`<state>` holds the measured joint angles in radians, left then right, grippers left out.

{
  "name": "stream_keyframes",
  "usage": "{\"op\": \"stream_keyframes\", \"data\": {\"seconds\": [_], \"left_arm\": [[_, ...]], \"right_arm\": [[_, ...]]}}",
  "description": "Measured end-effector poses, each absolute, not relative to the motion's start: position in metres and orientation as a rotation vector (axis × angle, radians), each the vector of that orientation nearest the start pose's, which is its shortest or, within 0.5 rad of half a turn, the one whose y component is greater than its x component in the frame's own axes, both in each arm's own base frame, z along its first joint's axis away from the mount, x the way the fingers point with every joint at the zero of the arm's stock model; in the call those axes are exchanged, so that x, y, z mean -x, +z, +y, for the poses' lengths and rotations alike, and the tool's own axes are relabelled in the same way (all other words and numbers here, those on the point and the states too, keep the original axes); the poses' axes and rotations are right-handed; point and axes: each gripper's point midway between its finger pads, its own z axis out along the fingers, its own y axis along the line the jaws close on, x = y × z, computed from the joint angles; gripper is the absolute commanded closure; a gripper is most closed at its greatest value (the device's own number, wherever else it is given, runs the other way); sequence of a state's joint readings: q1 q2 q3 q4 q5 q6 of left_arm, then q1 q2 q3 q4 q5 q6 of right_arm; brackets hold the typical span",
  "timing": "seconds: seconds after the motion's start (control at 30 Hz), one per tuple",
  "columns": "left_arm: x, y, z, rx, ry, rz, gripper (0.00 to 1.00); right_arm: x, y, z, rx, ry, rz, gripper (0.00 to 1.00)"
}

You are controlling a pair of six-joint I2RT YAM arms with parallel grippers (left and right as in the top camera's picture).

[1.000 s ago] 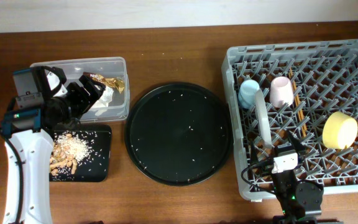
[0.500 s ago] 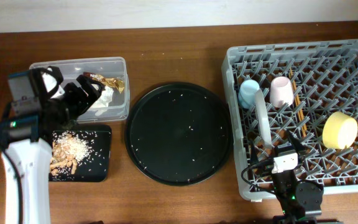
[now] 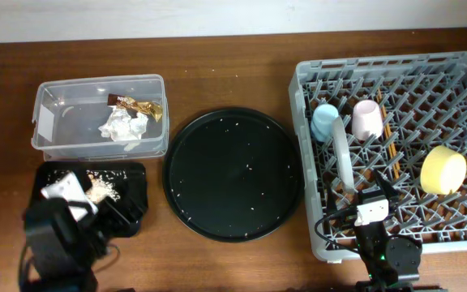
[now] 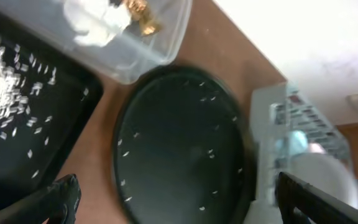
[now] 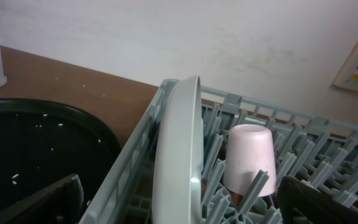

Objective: Sort waste into correct bins and load items into the dishwasher rack

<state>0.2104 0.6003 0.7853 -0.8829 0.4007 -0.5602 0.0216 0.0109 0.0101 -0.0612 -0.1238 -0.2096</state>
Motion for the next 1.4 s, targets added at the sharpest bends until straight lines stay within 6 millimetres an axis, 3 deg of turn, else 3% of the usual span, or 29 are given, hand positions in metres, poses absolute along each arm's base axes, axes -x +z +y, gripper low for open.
{"op": "stream_keyframes", "data": {"seconds": [0.07,0.17,0.4,0.5,0.8,1.2,1.4], "left_arm": [[-0.216,0.200,-0.022,0.635,-0.634,2.154,0.01],[-0.221,0.193,-0.021,0.569,-0.628,2.048,0.01],[-0.241,0.233,-0.024,0.310,-0.592,1.625,0.01],[-0.242,0.226,-0.029,0.271,-0.591,1.542,0.01],[-0.246,0.157,-0.010,0.398,-0.482,1.629,0.01],[-0.246,0.158,-0.006,-0.043,-0.009,1.651,0.01],[-0.246,0.158,-0.006,-0.138,0.079,1.647,0.01]], "right_arm": [[-0.245,0.161,0.026,0.282,-0.044,1.608,0.02],[-0.245,0.161,0.026,0.282,-0.043,1.608,0.02],[-0.245,0.161,0.026,0.282,-0.044,1.608,0.02],[-0.245,0.161,0.027,0.282,-0.043,1.608,0.02],[-0.245,0.161,0.026,0.281,-0.043,1.608,0.02],[-0.245,0.161,0.026,0.282,-0.044,1.608,0.02],[-0.245,0.161,0.026,0.282,-0.044,1.608,0.02]]}}
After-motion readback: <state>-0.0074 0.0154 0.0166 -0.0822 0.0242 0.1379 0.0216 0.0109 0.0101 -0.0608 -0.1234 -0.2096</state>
